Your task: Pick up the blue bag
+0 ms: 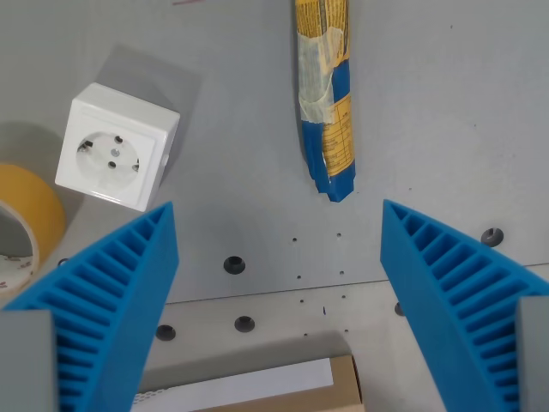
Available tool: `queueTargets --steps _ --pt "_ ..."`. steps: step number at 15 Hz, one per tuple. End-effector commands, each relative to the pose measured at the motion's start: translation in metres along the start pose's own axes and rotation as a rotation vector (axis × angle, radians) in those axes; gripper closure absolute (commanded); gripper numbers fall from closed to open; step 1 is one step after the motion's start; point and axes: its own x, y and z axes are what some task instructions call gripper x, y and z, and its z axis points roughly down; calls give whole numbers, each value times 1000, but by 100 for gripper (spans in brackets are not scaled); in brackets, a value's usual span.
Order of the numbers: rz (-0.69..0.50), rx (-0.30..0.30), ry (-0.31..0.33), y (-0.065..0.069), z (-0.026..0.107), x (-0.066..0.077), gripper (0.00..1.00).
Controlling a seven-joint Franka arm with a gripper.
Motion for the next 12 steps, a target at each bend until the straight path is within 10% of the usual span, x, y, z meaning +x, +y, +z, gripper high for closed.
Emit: queueTargets --steps 1,12 --pt "0 0 4 0 -2 0 0" --pt "-128 13 50 13 35 5 0"
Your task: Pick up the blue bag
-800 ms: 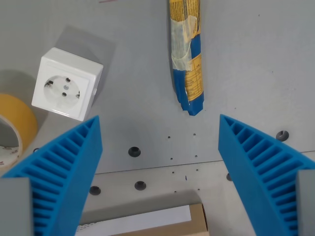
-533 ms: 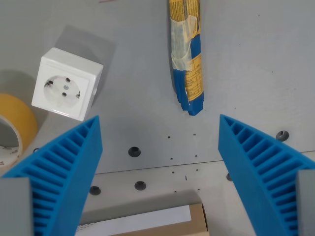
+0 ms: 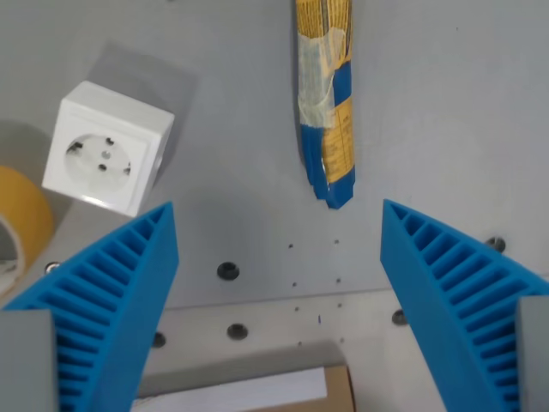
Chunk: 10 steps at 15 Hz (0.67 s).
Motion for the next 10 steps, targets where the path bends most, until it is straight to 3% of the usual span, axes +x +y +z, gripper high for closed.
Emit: queueTargets --steps 1,10 --pt "-118 15 76 13 19 1 0" --pt "-177 9 112 33 64 6 0"
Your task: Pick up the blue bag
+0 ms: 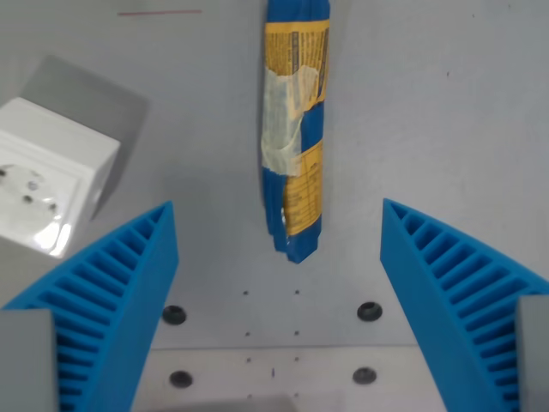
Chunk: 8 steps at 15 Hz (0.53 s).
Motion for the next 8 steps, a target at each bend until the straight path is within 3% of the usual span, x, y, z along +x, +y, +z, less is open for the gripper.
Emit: queueTargets --steps 1,8 --pt "-93 -2 120 8 17 -6 0" --pt "-60 5 102 10 52 -5 0"
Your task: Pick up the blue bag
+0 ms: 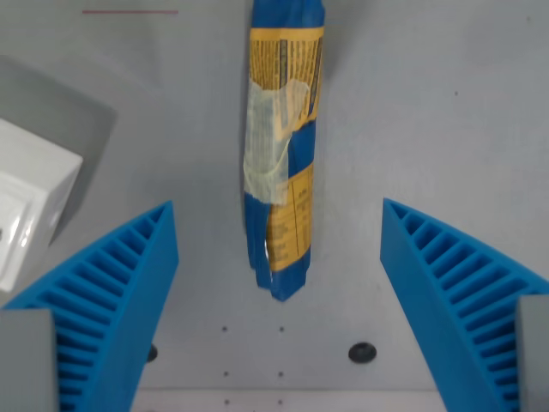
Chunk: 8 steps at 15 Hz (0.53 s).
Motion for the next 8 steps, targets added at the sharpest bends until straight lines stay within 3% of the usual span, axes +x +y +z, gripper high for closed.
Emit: queueTargets --steps 1,7,8 --pt "-28 8 91 2 18 -7 0" --pt "-20 14 109 -1 48 -3 0" --pt "-18 15 114 0 53 -1 100"
